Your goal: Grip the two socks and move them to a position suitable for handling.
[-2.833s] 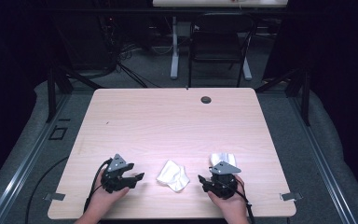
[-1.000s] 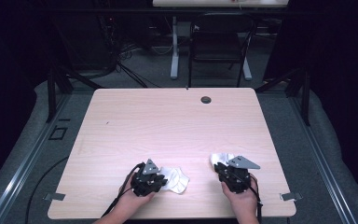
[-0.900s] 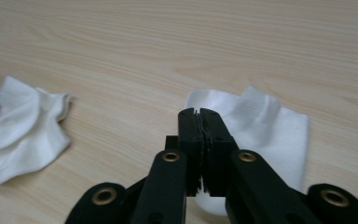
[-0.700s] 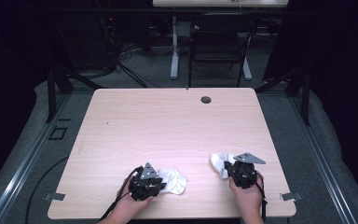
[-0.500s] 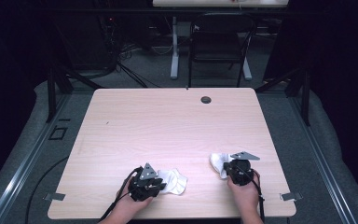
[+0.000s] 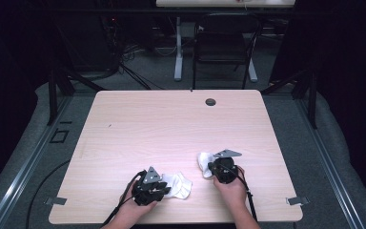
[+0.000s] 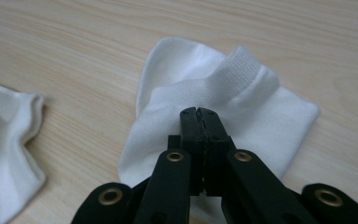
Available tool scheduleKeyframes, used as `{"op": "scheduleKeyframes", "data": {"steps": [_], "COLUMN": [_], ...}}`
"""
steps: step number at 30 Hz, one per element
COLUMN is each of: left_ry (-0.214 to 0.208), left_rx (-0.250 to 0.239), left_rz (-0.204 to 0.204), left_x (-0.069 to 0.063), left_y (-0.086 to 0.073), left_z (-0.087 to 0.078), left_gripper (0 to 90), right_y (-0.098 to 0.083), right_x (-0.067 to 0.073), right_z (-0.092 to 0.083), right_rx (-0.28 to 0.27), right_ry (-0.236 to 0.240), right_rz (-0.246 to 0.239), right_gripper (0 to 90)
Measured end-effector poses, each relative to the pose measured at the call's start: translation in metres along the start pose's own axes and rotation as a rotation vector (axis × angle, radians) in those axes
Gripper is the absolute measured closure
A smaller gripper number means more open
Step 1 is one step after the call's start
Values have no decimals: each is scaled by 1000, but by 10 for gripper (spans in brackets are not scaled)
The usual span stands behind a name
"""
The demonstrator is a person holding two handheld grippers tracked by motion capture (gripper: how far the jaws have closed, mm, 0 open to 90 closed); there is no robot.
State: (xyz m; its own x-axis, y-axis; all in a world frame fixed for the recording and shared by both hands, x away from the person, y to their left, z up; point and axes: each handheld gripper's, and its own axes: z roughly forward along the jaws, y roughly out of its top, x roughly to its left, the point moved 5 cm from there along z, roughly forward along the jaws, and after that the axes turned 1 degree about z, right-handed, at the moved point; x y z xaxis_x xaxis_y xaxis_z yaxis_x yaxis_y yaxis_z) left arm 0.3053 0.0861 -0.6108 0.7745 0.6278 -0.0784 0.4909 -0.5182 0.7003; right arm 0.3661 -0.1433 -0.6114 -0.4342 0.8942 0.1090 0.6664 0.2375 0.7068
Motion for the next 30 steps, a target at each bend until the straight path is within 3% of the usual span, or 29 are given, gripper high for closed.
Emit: {"op": "scheduleKeyframes", "data": {"steps": [11,17,20,25,30], "left_ry": [-9,-10,-11,-13,-16], "left_rx": [-3,-6,-8,-10,-21], "left_rz": [0,0,-1,-4,-4], "left_x": [1,0,0,0,0], "left_y": [0,0,0,0,1], "left_z": [0,1,1,1,-1], "left_gripper": [727,725,723,720,704], "right_y": [22,26,30,32,37], "right_x": [32,39,45,50,54], "right_z": [29,37,41,37,13], "right_rx": [-8,-22,-13,-24,-57], "right_ry": [60,85,86,90,74], "right_rz": [-47,-26,-53,-70,-125], "right_gripper": [900,900,900,868,780]}}
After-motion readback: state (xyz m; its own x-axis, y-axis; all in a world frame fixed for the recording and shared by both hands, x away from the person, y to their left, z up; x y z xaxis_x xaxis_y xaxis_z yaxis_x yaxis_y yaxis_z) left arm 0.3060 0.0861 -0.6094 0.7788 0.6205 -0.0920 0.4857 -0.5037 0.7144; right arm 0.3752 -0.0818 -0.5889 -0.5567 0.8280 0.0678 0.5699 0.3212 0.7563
